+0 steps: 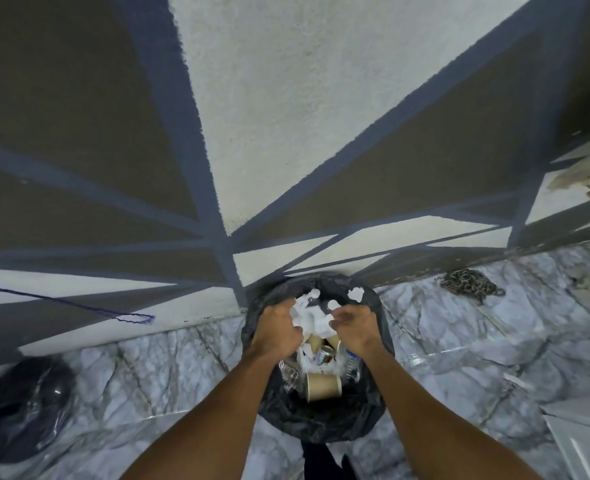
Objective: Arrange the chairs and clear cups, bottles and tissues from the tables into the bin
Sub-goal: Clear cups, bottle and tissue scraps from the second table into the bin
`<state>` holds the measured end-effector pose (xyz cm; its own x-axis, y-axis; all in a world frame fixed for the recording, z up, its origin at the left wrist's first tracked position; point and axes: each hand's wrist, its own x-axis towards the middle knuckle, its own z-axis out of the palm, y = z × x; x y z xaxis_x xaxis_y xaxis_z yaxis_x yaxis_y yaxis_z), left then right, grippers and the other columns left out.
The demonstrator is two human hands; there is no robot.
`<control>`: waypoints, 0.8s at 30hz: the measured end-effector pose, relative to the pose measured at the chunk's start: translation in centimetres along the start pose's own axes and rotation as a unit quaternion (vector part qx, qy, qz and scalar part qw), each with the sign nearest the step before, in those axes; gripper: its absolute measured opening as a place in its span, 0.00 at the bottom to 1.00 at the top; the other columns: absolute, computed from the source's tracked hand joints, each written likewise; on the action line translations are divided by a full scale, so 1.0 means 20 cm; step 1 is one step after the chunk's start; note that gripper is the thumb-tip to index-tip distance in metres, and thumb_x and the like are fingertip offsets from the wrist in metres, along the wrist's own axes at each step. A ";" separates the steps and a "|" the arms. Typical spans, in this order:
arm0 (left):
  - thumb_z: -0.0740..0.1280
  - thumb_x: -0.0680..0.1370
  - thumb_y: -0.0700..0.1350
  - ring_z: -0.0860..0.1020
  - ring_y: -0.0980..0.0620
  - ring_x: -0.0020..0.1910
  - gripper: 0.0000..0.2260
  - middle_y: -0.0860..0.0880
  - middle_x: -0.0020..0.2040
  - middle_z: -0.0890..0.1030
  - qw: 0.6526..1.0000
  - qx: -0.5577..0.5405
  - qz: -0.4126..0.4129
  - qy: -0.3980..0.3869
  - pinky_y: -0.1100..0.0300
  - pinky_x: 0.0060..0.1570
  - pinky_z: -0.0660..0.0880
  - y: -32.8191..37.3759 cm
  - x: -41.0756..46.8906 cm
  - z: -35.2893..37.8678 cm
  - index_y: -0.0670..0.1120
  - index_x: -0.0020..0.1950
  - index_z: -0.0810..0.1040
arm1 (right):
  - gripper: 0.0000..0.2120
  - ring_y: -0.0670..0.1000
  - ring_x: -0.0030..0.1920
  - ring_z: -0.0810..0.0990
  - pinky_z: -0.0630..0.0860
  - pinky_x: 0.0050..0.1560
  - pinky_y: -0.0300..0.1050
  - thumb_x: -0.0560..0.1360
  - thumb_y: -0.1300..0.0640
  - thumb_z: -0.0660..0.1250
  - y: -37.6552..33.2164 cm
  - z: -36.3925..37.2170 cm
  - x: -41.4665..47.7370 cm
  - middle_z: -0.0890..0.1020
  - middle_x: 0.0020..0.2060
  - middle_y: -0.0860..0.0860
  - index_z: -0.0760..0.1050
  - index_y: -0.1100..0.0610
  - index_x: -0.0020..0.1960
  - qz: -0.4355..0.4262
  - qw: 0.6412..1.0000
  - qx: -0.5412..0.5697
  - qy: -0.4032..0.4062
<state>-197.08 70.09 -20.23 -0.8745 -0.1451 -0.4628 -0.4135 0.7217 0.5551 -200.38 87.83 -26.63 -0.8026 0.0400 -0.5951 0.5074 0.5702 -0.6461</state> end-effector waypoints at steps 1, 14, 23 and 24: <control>0.70 0.71 0.37 0.79 0.52 0.45 0.21 0.46 0.53 0.84 1.000 -0.003 -0.005 -0.001 0.65 0.48 0.74 -0.01 -0.01 0.00 0.46 0.64 0.78 | 0.07 0.45 0.43 0.84 0.80 0.55 0.44 0.68 0.61 0.75 0.01 0.01 -0.01 0.86 0.41 0.48 0.85 0.55 0.45 -0.002 1.000 0.001 -0.005; 0.70 0.73 0.42 0.81 0.48 0.48 0.16 0.48 0.51 0.82 0.991 -0.073 -0.096 0.066 0.61 0.49 0.77 -0.42 -0.53 -0.20 0.49 0.61 0.80 | 0.09 0.46 0.39 0.82 0.79 0.47 0.40 0.69 0.67 0.69 -0.24 0.44 -0.45 0.85 0.37 0.48 0.85 0.55 0.42 -0.181 0.967 -0.126 -0.130; 0.66 0.69 0.50 0.78 0.44 0.61 0.24 0.45 0.62 0.80 0.950 -0.096 -0.189 0.231 0.54 0.62 0.75 -1.01 -1.38 -0.46 0.48 0.66 0.78 | 0.10 0.48 0.45 0.83 0.77 0.47 0.39 0.69 0.62 0.67 -0.52 1.04 -1.20 0.86 0.42 0.49 0.85 0.54 0.47 -0.370 0.873 -0.222 -0.226; 0.67 0.71 0.49 0.76 0.45 0.63 0.24 0.45 0.63 0.79 0.943 -0.091 -0.199 0.249 0.55 0.63 0.74 -1.06 -1.51 -0.48 0.48 0.67 0.77 | 0.10 0.48 0.45 0.83 0.76 0.45 0.38 0.69 0.61 0.68 -0.52 1.11 -1.31 0.86 0.42 0.49 0.85 0.54 0.47 -0.387 0.859 -0.238 -0.237</control>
<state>-164.38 52.77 -11.38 -0.6323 -0.7134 -0.3020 -0.7315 0.4214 0.5361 -177.61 62.51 -14.86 -0.5660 -0.7766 -0.2768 -0.3968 0.5509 -0.7343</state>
